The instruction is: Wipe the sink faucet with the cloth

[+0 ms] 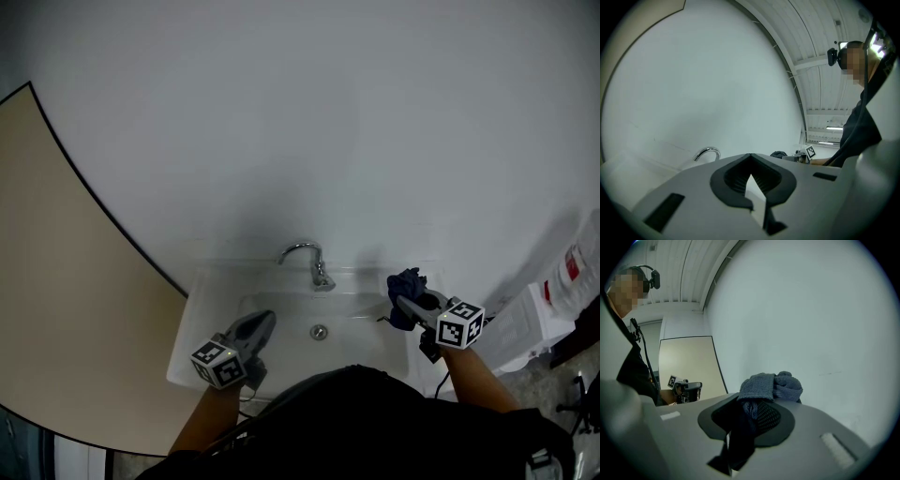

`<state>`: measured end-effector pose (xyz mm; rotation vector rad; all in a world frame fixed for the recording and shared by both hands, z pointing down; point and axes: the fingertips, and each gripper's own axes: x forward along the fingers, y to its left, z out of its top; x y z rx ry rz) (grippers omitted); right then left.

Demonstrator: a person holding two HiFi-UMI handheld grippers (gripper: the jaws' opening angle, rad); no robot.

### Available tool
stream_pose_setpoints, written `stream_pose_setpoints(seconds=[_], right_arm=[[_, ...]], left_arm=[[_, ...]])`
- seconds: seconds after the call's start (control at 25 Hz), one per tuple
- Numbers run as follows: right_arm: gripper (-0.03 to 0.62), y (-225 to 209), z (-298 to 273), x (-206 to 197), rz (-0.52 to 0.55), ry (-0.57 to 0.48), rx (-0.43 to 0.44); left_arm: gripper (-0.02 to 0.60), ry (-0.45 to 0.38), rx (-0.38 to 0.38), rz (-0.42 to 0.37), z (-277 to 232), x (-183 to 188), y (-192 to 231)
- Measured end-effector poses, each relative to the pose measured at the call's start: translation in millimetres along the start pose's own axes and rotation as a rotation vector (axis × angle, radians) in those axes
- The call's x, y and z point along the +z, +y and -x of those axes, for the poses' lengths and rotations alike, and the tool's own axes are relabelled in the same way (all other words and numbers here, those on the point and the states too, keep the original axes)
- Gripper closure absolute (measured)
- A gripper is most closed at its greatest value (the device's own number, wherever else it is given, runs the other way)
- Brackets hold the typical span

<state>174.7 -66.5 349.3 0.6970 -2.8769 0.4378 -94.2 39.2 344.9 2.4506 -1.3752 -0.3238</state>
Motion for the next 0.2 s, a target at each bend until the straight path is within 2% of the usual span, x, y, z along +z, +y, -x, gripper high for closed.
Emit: stream_pose_setpoints(seconds=[0.2], right_arm=[[0.517,-3.3,4.2,-0.4,-0.009,0.004,-0.001]], left_arm=[[0.581,0.016,-0.006,0.009,-6.5,-4.1,-3.0]])
